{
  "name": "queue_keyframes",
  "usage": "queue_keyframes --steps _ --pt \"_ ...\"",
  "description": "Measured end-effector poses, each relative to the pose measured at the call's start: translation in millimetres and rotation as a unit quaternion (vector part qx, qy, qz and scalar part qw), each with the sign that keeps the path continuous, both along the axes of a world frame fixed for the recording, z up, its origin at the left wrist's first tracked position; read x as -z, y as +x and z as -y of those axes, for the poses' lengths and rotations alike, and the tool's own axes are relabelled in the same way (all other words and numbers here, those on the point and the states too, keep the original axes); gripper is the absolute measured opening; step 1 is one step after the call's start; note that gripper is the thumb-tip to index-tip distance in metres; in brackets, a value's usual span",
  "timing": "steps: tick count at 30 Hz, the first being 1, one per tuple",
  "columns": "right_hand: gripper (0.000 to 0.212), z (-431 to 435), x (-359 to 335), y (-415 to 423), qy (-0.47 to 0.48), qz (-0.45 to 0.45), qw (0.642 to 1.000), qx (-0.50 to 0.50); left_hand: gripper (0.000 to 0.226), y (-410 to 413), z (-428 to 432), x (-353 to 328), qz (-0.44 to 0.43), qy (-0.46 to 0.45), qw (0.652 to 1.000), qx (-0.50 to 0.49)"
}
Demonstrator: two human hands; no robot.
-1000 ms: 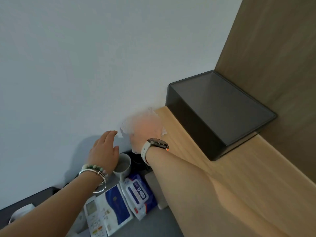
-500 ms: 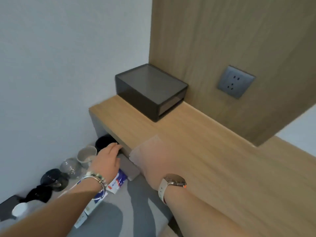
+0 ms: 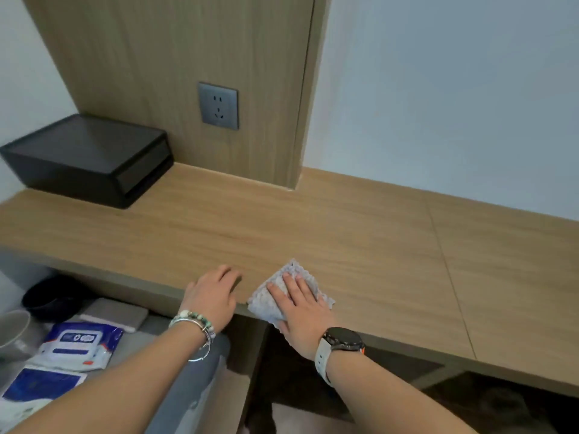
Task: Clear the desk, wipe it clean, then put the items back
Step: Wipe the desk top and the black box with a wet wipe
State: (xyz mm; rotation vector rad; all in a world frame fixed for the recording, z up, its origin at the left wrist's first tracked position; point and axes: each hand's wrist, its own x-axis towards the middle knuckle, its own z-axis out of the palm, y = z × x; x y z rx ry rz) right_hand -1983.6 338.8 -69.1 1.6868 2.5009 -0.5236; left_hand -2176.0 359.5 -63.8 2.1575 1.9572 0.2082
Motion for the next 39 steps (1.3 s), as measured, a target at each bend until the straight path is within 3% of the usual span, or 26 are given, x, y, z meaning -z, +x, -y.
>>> queue_keyframes --steps 14,18,20,23,25,27,29,31,34,39 --pt "0.068 115 -9 253 -0.015 0.012 0.982 0.188 0.039 218 71 -13 -0.024 -0.013 0.991 0.129" --pt "0.06 127 -24 295 -0.011 -0.052 0.969 0.241 0.038 274 78 -24 -0.007 -0.007 0.986 0.166" --pt "0.051 121 -38 312 0.005 -0.104 0.946 0.307 0.039 303 72 -33 0.012 -0.014 0.983 0.184" --pt "0.029 107 -60 336 0.083 -0.192 0.896 0.391 0.049 352 56 -56 0.105 -0.13 0.972 0.163" --pt "0.018 96 -74 353 0.129 -0.217 0.88 0.401 0.054 385 41 -75 0.205 -0.213 0.947 0.126" --pt "0.02 83 -85 371 0.157 -0.22 0.875 0.402 0.05 417 26 -94 0.344 -0.283 0.891 0.093" --pt "0.022 71 -95 390 0.176 -0.219 0.869 0.407 0.039 445 10 -113 0.429 -0.326 0.837 0.094" --pt "0.024 63 -102 409 0.188 -0.214 0.866 0.411 0.029 472 -5 -124 0.422 -0.312 0.839 0.144" --pt "0.026 61 -107 440 0.197 -0.208 0.863 0.416 0.026 512 -20 -131 0.343 -0.268 0.869 0.236" --pt "0.031 80 -102 501 0.181 -0.215 0.853 0.44 0.012 575 -33 -137 0.305 -0.202 0.886 0.286"
